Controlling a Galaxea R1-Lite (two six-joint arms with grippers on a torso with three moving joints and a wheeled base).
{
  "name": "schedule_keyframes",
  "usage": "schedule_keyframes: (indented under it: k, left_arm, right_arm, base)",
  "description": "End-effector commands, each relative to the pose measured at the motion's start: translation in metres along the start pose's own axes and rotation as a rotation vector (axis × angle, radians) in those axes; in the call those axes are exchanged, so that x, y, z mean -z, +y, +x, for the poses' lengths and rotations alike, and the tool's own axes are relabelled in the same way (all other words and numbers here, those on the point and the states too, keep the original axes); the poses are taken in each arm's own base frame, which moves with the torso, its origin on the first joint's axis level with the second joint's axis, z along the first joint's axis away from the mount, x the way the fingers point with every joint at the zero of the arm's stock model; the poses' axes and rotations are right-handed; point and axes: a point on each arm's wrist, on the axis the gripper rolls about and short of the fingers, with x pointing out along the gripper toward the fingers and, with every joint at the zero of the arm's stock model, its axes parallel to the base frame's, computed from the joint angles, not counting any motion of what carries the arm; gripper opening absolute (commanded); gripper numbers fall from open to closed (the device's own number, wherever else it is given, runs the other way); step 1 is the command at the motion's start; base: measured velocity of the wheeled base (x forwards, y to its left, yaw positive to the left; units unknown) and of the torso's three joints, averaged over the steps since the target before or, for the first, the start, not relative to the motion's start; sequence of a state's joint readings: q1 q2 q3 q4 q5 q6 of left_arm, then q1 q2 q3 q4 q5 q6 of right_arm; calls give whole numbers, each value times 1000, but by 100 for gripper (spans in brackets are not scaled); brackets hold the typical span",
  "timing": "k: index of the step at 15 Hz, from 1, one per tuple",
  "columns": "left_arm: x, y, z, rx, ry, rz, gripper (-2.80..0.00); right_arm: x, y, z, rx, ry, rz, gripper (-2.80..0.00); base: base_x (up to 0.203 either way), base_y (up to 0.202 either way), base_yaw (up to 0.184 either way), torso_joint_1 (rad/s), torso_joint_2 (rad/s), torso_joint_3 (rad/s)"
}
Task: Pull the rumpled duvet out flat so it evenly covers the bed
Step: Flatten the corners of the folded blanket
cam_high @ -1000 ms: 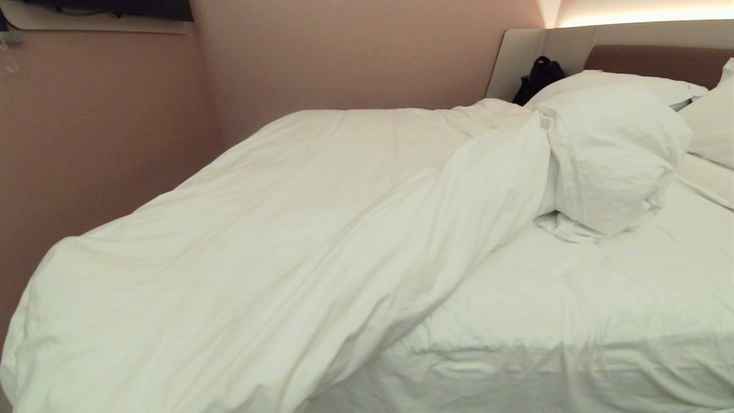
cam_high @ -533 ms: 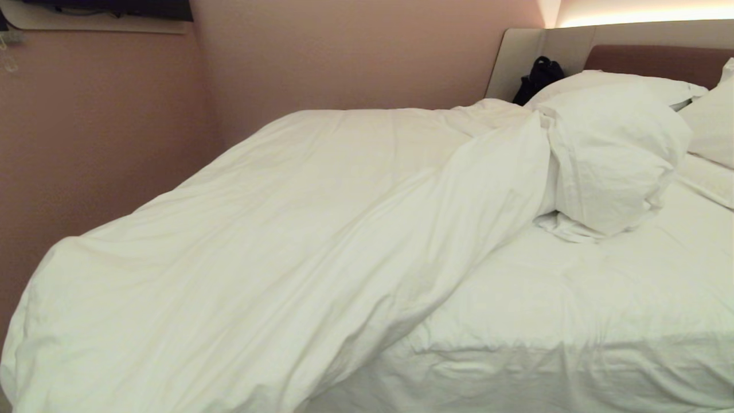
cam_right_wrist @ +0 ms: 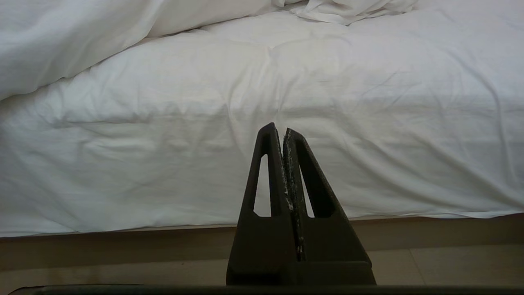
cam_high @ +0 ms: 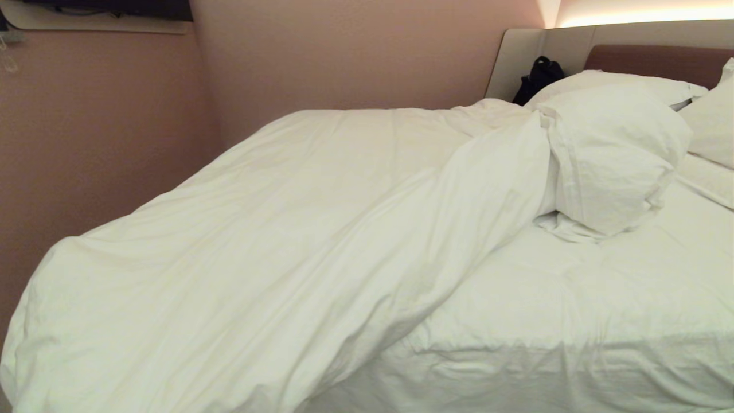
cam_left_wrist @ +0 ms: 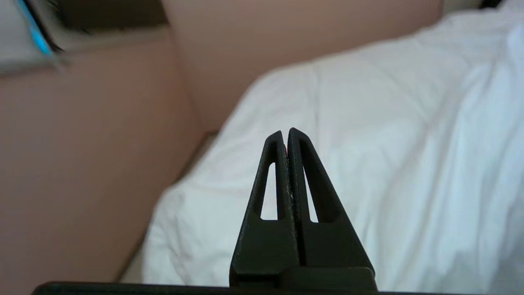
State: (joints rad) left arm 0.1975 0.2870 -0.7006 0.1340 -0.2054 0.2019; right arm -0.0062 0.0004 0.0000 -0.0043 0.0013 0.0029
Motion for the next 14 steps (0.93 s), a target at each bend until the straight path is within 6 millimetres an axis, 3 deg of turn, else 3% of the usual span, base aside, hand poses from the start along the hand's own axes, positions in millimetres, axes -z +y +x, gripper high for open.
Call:
schedule_keyframes:
  k: [1,4,9,14]
  left_arm:
    - [14,3,7,87,35,-27,-280]
    - [32,4,-6,101,22,-49,-280]
    - [85,-9,-30,64,54,-98,-280]
    - [120,-18,-26,85,163,-119,-280]
  right_arm:
    - [0,0,0,0,-1,0,-280]
    - [0,0,0,0,-1,0,-280]
    - [0,0,0,0,-1,0,-280]
    - [0,0,0,0,-1,0,-280]
  base:
    - [0,0,0,0,0,0]
    - [0,0,0,0,0,0]
    - [0,0,0,0,0,0]
    - [0,0,0,0,0,0]
